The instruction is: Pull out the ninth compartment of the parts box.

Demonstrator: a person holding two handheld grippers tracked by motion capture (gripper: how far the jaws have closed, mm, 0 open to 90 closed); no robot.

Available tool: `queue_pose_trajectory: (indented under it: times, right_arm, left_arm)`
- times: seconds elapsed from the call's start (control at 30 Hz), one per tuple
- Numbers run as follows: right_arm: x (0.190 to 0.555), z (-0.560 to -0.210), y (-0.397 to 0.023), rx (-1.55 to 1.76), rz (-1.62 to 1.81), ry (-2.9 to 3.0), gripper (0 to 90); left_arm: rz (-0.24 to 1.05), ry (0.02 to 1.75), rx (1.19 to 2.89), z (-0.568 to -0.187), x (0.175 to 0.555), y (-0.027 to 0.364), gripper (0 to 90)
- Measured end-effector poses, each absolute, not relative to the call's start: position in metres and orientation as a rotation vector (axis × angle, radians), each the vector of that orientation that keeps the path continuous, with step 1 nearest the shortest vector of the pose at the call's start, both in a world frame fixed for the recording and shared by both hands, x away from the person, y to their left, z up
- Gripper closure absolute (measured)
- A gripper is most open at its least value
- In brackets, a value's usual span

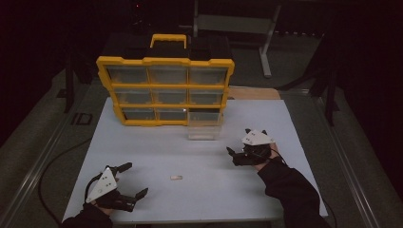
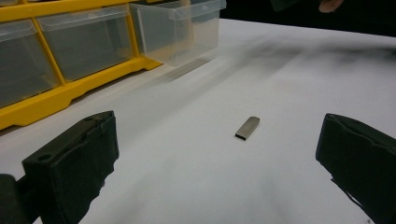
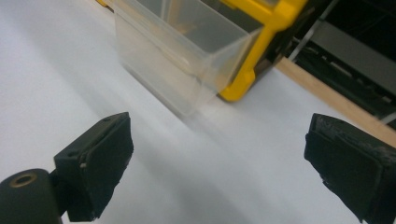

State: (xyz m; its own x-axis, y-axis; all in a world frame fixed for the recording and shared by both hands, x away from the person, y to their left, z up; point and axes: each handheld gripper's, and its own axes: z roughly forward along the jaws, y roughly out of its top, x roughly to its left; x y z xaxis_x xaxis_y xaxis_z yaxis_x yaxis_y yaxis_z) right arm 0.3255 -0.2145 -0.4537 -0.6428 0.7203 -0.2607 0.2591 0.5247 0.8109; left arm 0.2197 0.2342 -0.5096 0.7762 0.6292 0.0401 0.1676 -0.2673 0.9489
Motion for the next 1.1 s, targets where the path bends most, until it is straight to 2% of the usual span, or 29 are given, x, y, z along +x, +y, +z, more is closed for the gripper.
queue_pose_trajectory:
  times: [0.33, 1.1]
  right_arm:
    - [0.313, -0.475, -0.236, 0.849, 1.070, 2.200, 7.6]
    - [0.273, -0.493, -0.287, 0.926, 1.152, 2.215, 7.9]
  left_arm:
    - [0.499, 0.618, 1.822, -0.510, 0.220, 0.234, 0.0]
    - [0.499, 0.623, 1.823, -0.510, 0.220, 0.234, 0.0]
